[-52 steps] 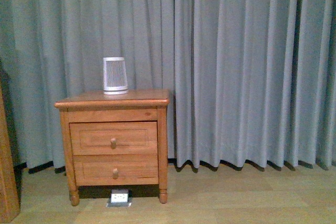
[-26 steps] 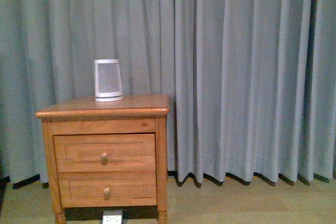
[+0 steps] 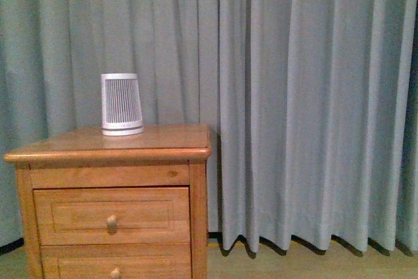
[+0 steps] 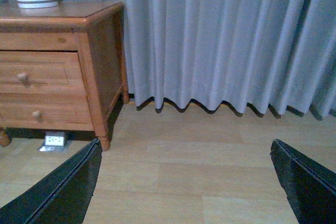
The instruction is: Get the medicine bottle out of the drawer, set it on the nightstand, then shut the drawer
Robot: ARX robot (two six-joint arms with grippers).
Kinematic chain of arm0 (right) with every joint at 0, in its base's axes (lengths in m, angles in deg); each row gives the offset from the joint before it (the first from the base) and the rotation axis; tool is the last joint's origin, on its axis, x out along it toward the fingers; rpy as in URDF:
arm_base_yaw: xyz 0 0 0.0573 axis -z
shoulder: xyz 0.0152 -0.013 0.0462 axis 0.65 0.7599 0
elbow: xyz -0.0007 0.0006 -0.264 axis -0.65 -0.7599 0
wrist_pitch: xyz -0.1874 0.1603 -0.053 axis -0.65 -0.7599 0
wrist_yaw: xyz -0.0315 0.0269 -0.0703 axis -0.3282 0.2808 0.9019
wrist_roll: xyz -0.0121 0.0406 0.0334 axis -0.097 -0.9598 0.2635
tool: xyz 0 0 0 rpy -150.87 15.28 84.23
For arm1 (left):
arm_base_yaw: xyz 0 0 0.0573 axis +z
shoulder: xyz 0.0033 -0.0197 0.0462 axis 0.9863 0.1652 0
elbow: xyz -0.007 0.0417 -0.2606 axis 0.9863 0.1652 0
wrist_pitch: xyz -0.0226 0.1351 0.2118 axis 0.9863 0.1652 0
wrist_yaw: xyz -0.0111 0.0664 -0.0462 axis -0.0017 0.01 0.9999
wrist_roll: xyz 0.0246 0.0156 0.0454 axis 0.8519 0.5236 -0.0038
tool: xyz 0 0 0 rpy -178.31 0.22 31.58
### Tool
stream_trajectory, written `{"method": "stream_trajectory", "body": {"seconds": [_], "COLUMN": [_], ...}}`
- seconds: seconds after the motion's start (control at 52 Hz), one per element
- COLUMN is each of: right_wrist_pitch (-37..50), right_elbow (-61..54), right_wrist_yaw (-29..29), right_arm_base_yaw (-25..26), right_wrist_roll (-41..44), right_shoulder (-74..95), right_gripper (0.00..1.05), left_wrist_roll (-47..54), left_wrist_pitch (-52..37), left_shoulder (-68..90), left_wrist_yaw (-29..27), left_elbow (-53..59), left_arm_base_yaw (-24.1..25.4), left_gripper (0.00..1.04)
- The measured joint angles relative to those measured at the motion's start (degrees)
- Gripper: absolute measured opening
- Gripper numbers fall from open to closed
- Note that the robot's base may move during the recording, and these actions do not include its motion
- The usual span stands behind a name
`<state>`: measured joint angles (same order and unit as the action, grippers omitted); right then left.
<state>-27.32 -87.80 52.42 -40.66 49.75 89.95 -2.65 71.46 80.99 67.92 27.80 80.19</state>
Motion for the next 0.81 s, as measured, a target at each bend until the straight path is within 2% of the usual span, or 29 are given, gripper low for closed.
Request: {"method": "stream_trajectory", "body": {"seconds": [0.384,0.48,0.538,0.692,0.807], "right_wrist_pitch": [0.0,0.0,0.0,0.0,0.0], "right_elbow": [0.0,0.0,0.0,0.0,0.0], "right_wrist_yaw": [0.0,0.0,0.0,0.0,0.0], "right_arm_base_yaw": [0.0,0.0,0.0,0.0,0.0], "right_wrist_roll": [0.0,0.0,0.0,0.0,0.0], "right_shoulder": [0.0,0.0,0.0,0.0,0.0], "right_gripper": [0.98,0.98,0.98,0.98,0.98], "left_wrist_roll": [0.0,-5.3,-6.1,-5.7,-2.9], "left_wrist_pitch": [0.0,8.9,7.8,-9.6,-30.4], "left_shoulder": [0.1,5.9,8.8,24.4,45.8], "left_wrist_yaw": [0.1,1.0,0.3,0.4,-0.4], "left_elbow": [0.0,-2.9,-2.9,-3.5,-7.5], "left_arm_base_yaw": [0.0,-0.4,-1.0,-1.3,-1.7], "left_gripper": [0.98,0.98,0.98,0.98,0.98]}}
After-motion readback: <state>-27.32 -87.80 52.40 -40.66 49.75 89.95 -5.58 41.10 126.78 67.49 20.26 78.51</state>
